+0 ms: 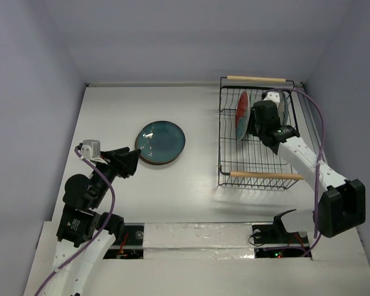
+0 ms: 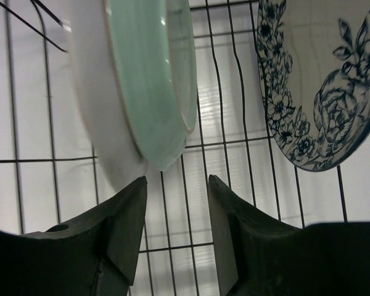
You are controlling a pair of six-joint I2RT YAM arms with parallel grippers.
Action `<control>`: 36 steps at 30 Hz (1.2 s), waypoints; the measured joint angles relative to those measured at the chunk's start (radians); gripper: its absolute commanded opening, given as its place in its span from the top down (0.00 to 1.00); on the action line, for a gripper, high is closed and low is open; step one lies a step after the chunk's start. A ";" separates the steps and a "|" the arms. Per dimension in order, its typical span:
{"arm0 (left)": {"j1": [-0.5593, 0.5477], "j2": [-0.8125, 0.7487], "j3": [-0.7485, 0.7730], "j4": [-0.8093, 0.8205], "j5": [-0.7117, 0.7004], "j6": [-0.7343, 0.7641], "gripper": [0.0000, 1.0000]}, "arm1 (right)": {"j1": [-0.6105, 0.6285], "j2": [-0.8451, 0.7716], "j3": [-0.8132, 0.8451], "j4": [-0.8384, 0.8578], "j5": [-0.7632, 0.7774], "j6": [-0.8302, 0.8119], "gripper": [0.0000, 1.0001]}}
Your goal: Unload the plates from the dish rack
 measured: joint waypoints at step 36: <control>0.000 0.000 0.000 0.000 0.003 0.000 0.53 | -0.109 -0.031 -0.170 0.183 -0.262 -0.047 0.40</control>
